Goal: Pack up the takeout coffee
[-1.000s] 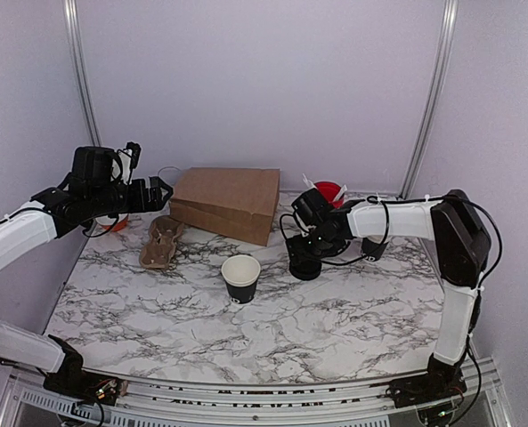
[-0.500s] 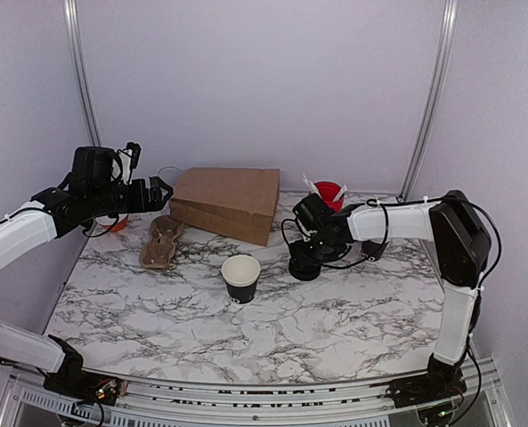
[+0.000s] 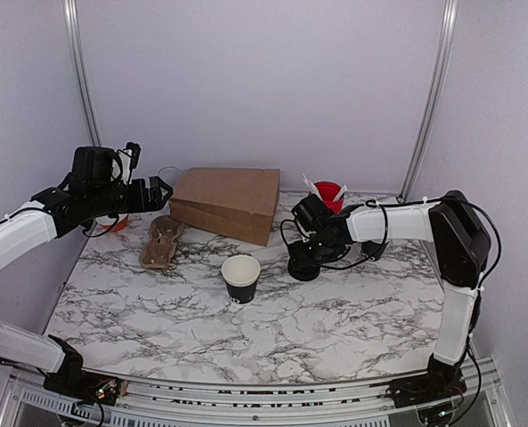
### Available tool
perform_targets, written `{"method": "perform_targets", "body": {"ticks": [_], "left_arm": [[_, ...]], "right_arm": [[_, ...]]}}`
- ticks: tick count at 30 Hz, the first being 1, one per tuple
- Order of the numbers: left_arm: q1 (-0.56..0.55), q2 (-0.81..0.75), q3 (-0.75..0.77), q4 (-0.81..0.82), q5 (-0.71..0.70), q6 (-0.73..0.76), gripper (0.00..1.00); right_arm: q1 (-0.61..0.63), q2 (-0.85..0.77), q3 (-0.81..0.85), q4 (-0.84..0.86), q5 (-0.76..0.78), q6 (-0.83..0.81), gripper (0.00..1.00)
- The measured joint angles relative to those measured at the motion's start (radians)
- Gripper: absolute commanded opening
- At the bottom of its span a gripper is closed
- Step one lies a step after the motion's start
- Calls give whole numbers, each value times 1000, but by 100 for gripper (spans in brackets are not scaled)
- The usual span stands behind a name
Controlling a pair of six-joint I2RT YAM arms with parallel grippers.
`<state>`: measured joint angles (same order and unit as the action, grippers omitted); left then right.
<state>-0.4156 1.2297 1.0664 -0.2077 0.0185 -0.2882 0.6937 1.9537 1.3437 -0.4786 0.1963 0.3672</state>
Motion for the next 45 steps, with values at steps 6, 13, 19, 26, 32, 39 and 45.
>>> {"method": "perform_targets", "body": {"ticks": [6,13,19,26,32,39,45], "left_arm": [[0,0,0,0,7,-2,99],[0,0,0,0,7,-3,99],[0,0,0,0,7,-4,99],[0,0,0,0,8,-4,99],[0,0,0,0,12,-8,99],[0,0,-3,1,18,-15,99],[0,0,-5,0,18,-16,99]], "right_arm": [[4,2,0,0,5,1,75],[12,4,3,-1,20,3,74],[23,4,27,-40,31,2,73],[27,-4,49,-72,51,2,73],[27,-22,49,-83,56,0,76],[27,-21,49,-82,49,-1,79],[27,11,49,-79,47,-2,81]]}}
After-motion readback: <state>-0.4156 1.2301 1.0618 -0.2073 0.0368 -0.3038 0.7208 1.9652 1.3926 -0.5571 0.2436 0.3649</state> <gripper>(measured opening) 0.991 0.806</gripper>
